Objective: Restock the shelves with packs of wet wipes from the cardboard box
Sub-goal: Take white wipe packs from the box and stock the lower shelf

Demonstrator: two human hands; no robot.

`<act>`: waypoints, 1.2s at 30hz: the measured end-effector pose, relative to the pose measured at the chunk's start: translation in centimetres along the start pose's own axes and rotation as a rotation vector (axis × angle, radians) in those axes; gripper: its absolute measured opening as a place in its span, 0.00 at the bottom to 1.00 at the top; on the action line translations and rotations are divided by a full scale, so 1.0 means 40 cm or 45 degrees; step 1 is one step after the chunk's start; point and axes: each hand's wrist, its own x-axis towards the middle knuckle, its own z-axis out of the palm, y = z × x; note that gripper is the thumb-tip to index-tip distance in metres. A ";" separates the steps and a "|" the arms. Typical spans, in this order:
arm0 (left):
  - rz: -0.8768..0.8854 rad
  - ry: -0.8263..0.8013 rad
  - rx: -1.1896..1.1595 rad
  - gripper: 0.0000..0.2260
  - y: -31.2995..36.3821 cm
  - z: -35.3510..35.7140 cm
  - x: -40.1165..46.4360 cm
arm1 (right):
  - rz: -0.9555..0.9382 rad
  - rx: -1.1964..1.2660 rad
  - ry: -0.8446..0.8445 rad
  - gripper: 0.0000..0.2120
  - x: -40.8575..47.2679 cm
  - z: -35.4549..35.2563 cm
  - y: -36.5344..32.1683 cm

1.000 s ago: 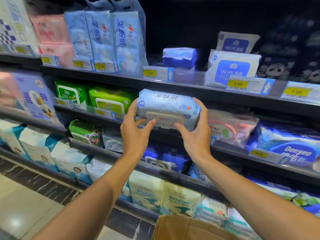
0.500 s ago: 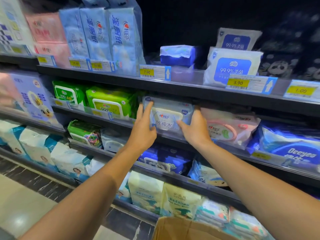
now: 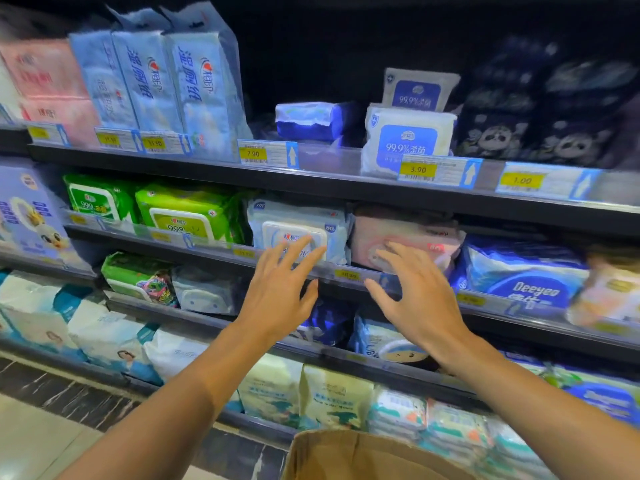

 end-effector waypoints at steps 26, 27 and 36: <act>-0.331 -0.404 0.285 0.33 0.041 0.021 0.138 | 0.297 -0.228 -0.415 0.35 0.074 -0.022 0.061; -0.332 -0.418 0.281 0.34 0.045 0.020 0.146 | 0.286 -0.239 -0.427 0.36 0.076 -0.019 0.061; -0.185 -0.418 0.097 0.33 0.042 -0.017 0.081 | 0.117 -0.372 -0.472 0.46 0.009 -0.056 0.069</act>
